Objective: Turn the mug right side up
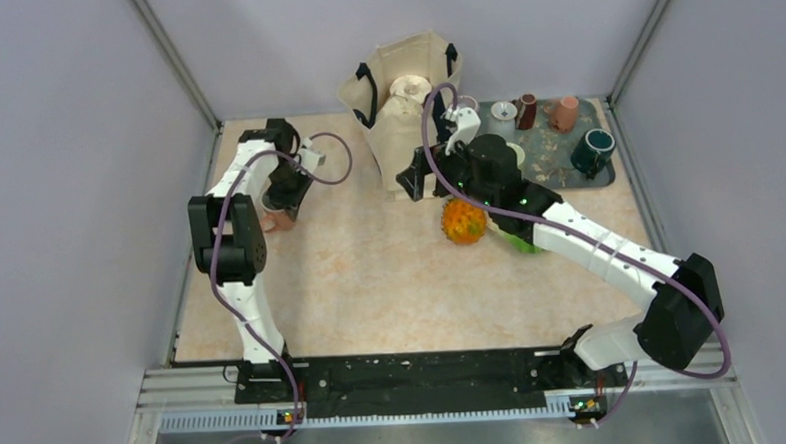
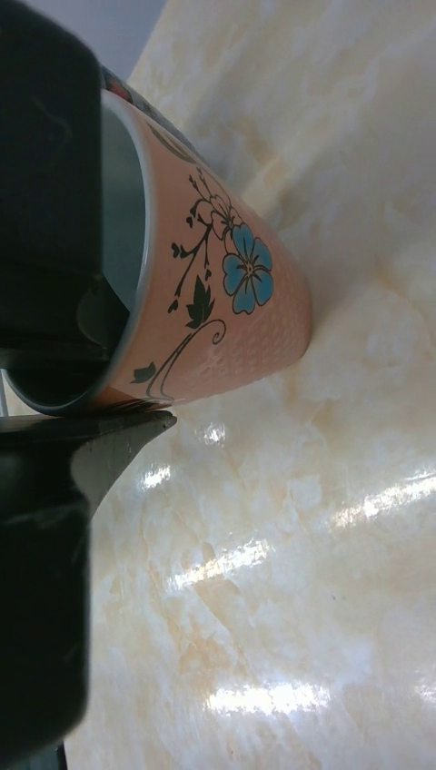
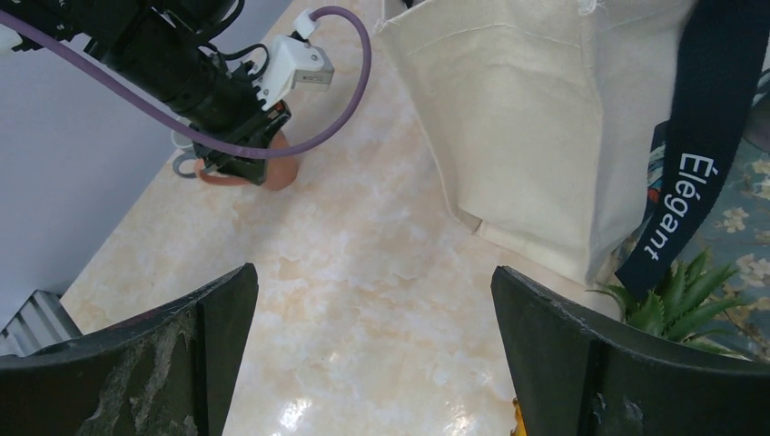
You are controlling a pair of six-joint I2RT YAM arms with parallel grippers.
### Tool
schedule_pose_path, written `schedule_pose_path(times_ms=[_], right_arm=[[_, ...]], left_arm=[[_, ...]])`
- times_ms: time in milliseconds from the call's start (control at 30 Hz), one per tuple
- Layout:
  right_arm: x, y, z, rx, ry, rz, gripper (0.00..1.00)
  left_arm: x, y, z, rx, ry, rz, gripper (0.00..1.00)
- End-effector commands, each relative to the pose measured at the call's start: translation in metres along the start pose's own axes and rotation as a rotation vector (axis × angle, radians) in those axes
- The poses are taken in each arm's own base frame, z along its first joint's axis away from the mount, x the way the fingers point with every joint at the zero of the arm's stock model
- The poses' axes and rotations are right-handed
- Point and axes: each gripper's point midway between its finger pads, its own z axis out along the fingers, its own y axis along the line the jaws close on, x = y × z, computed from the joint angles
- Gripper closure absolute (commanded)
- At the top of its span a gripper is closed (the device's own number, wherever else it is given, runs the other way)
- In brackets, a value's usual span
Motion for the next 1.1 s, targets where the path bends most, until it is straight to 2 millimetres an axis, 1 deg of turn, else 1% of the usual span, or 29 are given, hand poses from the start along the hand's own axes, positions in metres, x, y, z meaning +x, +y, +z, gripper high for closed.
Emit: schedule_pose_path(times_ms=[0,67,133,200,233,267,333,433,500,533,600,700,767,800,867,933,1000,1067], right_arm=[[-0.024,0.004,-0.011,0.009,-0.072,-0.028,0.01],[-0.025,0.003,-0.012,0.013,-0.078,-0.038,0.01],[-0.026,-0.003,-0.015,0.041,-0.078,-0.060,0.01],[-0.026,-0.017,-0.019,0.119,-0.059,-0.097,0.01],[-0.029,-0.029,-0.024,0.188,-0.058,-0.121,0.01],[-0.033,-0.043,-0.030,0.273,-0.057,-0.143,0.01],[-0.045,-0.074,-0.048,0.448,-0.074,-0.187,0.01],[-0.059,-0.129,-0.080,0.683,-0.102,-0.209,0.01],[-0.062,-0.173,-0.101,0.793,-0.107,-0.173,0.01],[-0.064,-0.206,-0.117,0.863,-0.116,-0.132,0.01],[-0.058,-0.251,-0.137,0.935,-0.123,-0.059,0.02],[-0.042,-0.314,-0.161,1.039,-0.113,0.023,0.05],[-0.027,-0.352,-0.169,1.078,-0.088,0.078,0.07],[-0.021,-0.366,-0.169,1.070,-0.078,0.107,0.09],[-0.001,-0.394,-0.165,1.048,-0.035,0.169,0.14],[0.016,-0.419,-0.164,1.072,0.013,0.207,0.22],[0.032,-0.438,-0.159,1.085,0.066,0.223,0.30],[0.043,-0.451,-0.153,1.092,0.099,0.225,0.35]], left_arm=[[-0.006,-0.003,-0.009,0.082,-0.040,0.018,0.94],[-0.005,-0.008,-0.008,0.112,-0.037,0.031,0.83],[-0.005,-0.006,-0.008,0.116,-0.043,0.029,0.73],[-0.007,-0.004,-0.014,0.106,-0.059,0.026,0.62],[-0.009,-0.002,-0.018,0.096,-0.074,0.025,0.58],[-0.012,-0.001,-0.024,0.085,-0.091,0.025,0.55],[-0.017,0.001,-0.039,0.058,-0.141,0.026,0.50],[-0.025,0.002,-0.063,0.036,-0.211,0.026,0.43],[-0.030,-0.001,-0.078,0.036,-0.257,0.034,0.40],[-0.032,-0.003,-0.085,0.042,-0.279,0.034,0.39],[-0.035,-0.010,-0.100,0.056,-0.325,0.037,0.37],[-0.037,-0.020,-0.120,0.082,-0.390,0.037,0.32],[-0.038,-0.028,-0.130,0.101,-0.428,0.034,0.30],[-0.039,-0.030,-0.134,0.108,-0.444,0.030,0.30],[-0.038,-0.035,-0.141,0.120,-0.465,0.022,0.29],[-0.037,-0.038,-0.147,0.126,-0.486,0.015,0.29],[-0.037,-0.041,-0.152,0.129,-0.507,0.013,0.29],[-0.037,-0.045,-0.154,0.139,-0.526,0.016,0.29]])
